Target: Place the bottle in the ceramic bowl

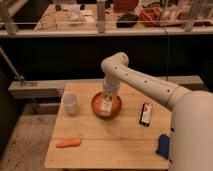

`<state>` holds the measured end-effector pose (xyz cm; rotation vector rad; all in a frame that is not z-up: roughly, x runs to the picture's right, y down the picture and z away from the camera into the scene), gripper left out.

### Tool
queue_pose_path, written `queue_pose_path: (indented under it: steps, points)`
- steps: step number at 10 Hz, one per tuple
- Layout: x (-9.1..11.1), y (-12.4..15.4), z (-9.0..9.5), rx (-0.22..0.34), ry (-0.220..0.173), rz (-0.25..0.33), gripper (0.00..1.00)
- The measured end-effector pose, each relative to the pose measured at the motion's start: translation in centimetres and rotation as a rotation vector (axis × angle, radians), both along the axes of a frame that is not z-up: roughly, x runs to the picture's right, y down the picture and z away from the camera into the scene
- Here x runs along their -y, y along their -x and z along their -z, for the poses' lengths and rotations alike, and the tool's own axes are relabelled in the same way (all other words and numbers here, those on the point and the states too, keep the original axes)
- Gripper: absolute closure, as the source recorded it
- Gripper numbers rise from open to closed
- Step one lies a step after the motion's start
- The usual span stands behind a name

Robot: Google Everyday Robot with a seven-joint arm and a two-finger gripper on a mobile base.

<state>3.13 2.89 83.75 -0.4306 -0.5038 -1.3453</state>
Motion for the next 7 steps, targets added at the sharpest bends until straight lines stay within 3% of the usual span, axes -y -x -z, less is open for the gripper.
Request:
queue_pose_path:
  steps: [2, 7]
  points:
    - [0.02, 0.00, -0.04, 0.003, 0.001, 0.001, 0.41]
    - [0.00, 0.05, -0.17, 0.007, 0.006, 0.004, 0.40]
